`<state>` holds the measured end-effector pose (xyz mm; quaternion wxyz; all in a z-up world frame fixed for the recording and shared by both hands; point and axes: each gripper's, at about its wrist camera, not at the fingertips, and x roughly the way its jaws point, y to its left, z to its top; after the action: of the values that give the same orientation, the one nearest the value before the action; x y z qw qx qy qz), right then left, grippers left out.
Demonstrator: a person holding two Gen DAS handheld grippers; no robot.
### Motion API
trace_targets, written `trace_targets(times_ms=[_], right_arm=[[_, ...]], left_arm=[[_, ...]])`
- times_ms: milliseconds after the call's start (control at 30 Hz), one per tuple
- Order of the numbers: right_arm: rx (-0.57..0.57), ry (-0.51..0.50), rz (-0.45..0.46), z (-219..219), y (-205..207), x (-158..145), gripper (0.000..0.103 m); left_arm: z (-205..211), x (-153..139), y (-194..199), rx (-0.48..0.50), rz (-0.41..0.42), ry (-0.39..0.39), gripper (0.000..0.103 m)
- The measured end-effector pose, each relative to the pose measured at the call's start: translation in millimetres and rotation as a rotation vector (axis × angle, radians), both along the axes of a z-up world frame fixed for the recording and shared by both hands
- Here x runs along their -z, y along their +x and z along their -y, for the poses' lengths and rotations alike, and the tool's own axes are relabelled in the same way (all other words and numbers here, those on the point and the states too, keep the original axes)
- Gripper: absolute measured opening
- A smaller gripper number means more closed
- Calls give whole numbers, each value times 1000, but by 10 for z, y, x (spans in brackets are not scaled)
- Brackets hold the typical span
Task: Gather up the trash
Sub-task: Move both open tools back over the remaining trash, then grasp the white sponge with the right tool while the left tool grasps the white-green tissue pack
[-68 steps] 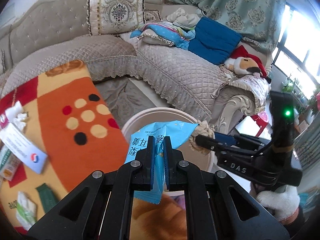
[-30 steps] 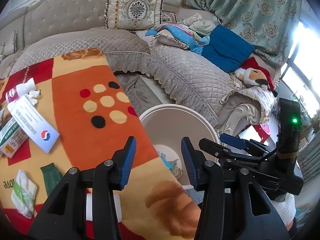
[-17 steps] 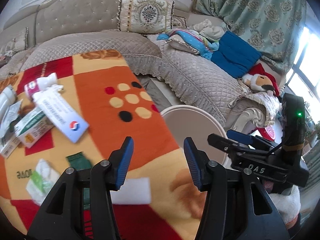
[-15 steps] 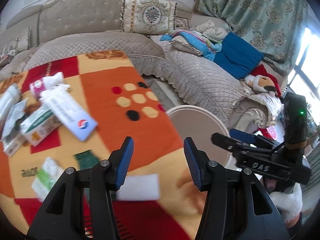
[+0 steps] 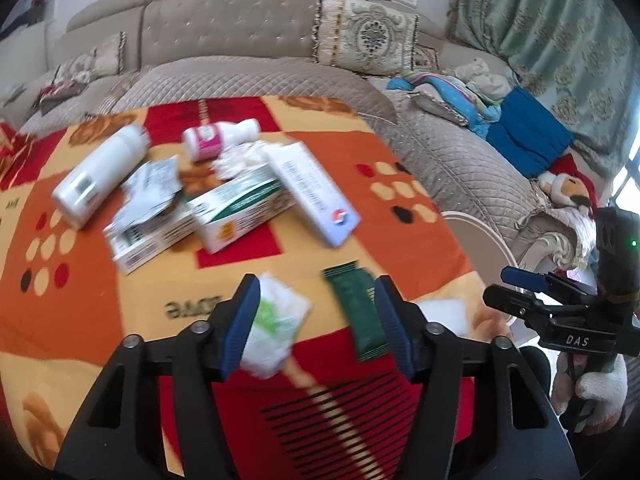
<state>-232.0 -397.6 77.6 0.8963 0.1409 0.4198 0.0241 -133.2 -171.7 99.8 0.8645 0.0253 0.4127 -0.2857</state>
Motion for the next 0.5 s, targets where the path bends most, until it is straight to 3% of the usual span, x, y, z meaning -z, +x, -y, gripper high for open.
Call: trace_targets(times_ms=[200, 267, 500], right_arm=[[-67, -4, -48, -287, 108, 148, 74], [-77, -6, -62, -342, 130, 200, 75], [-87, -30, -112, -399, 148, 365, 80]], left_arm=[[-183, 201, 81, -1, -55, 11, 62], [-177, 296, 98, 4, -57, 23, 66], [-87, 604, 198, 11, -50, 100, 67]])
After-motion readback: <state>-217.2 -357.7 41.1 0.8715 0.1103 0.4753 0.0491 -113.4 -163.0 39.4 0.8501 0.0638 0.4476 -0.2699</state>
